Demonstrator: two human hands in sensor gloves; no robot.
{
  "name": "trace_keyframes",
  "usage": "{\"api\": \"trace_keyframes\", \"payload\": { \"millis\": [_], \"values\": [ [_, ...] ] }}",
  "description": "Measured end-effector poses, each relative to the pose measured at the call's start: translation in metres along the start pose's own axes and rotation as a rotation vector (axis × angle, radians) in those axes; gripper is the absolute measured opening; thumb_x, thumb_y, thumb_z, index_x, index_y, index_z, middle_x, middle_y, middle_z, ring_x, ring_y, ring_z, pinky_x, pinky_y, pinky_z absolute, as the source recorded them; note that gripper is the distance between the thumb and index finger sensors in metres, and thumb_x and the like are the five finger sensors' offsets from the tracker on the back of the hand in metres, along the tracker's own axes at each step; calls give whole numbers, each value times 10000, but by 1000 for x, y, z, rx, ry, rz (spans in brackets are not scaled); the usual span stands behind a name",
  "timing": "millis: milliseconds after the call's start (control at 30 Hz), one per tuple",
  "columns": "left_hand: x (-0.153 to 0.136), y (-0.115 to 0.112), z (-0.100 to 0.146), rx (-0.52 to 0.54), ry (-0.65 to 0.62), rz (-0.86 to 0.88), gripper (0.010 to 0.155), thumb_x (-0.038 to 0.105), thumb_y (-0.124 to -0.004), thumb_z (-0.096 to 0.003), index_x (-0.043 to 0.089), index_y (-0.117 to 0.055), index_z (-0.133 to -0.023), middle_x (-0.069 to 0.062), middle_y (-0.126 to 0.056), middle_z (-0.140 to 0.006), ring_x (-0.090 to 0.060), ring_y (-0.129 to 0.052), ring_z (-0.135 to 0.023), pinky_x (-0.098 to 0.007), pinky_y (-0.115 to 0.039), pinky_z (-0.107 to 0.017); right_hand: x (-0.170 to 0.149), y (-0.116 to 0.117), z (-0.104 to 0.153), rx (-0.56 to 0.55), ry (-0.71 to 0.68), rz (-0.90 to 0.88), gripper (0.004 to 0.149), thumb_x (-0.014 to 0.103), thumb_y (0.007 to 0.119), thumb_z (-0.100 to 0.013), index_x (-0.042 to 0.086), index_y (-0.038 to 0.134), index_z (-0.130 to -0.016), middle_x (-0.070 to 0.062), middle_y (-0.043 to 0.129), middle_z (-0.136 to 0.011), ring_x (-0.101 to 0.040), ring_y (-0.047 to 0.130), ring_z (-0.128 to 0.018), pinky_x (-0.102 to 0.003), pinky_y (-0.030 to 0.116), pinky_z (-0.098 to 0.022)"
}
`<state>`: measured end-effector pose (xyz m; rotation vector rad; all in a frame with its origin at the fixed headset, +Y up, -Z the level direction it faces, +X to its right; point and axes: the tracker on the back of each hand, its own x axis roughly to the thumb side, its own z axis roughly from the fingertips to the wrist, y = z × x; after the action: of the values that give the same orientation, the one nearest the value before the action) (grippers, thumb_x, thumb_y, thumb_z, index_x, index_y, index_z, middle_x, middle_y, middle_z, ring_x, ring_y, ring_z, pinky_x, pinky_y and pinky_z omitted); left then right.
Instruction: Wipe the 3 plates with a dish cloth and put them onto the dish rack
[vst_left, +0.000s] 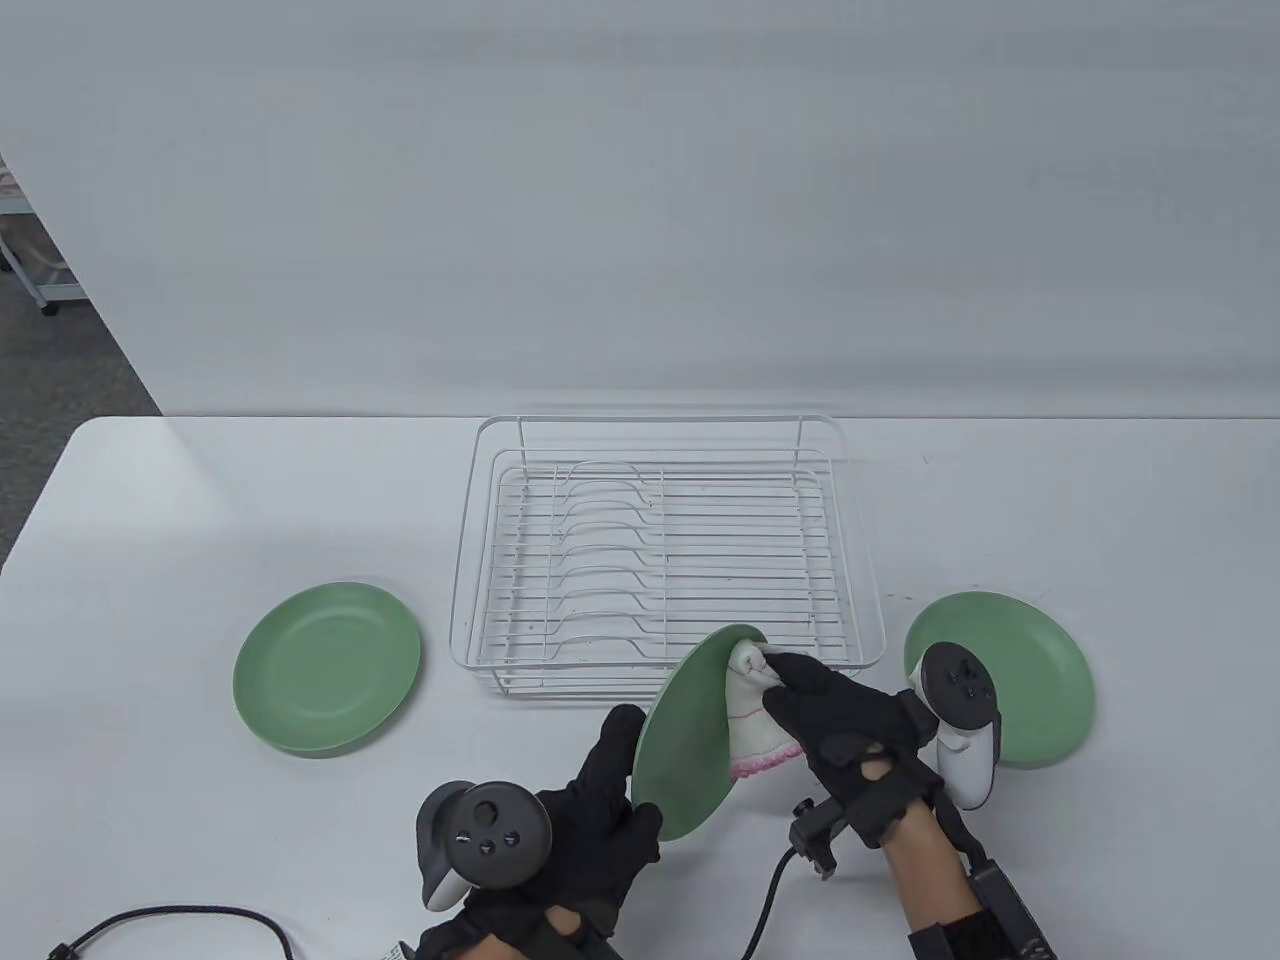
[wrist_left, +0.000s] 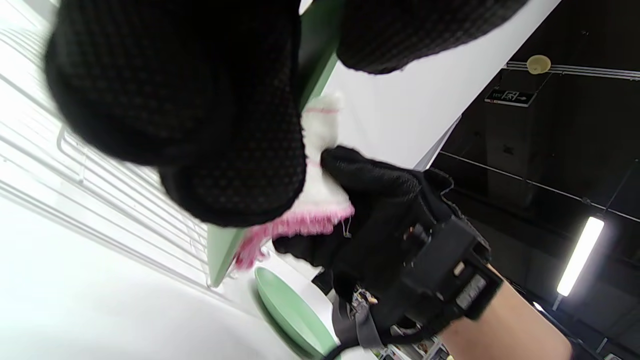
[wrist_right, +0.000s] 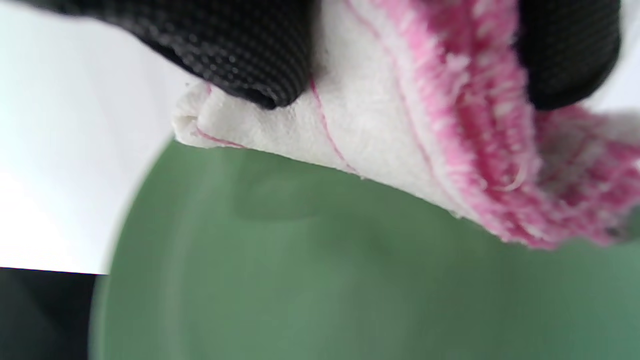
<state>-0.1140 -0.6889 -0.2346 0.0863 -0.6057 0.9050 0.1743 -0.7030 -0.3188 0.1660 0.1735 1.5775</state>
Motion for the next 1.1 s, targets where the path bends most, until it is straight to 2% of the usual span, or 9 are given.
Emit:
{"api": "trace_keyframes", "payload": {
  "millis": [233, 467, 600, 800, 1000, 1100],
  "values": [
    [4, -10, -2, -75, -24, -28, 822, 320, -759, -481, 104, -206, -1050, -240, -566, -995, -304, -1135, -419, -423, -1000, -287, 14, 16, 3, 106, -148, -85, 477, 303, 864, -373, 164, 862, -830, -197, 929, -761, -485, 920, -580, -601, 808, -412],
    [5, -8, -1, -39, -24, -28, 847, 317, -757, -458, 106, -186, -1047, -229, -555, -1007, -284, -1135, -463, -414, -1000, -308, 25, 50, 9, 306, -194, -86, 478, 311, 864, -372, 171, 863, -830, -182, 939, -743, -466, 934, -553, -587, 819, -396],
    [5, -4, 1, -9, -29, -32, 847, 317, -752, -452, 110, -190, -1051, -225, -559, -1011, -290, -1130, -476, -418, -996, -318, 22, 62, 9, 426, -139, -40, 470, 304, 865, -372, 178, 869, -825, -170, 945, -728, -463, 942, -554, -591, 821, -394],
    [6, -1, 3, 28, -37, -2, 834, 301, -756, -463, 112, -198, -1054, -229, -560, -1016, -327, -1120, -481, -444, -987, -336, 9, 64, 7, 562, 14, 30, 458, 298, 866, -379, 173, 876, -819, -175, 950, -719, -476, 940, -544, -599, 814, -387],
    [4, 4, 5, 119, -45, 14, 798, 303, -782, -475, 123, -267, -1057, -218, -617, -995, -351, -1121, -415, -463, -981, -292, -9, 51, 2, 600, 234, 149, 451, 279, 865, -385, 141, 881, -814, -205, 947, -704, -498, 933, -523, -612, 804, -370],
    [4, 5, 6, 128, -45, -2, 791, 310, -786, -469, 127, -288, -1056, -212, -635, -986, -345, -1125, -392, -459, -983, -275, -13, 37, -1, 513, 287, 202, 452, 271, 871, -379, 128, 887, -808, -216, 951, -689, -507, 933, -509, -617, 801, -360]
  ]
}}
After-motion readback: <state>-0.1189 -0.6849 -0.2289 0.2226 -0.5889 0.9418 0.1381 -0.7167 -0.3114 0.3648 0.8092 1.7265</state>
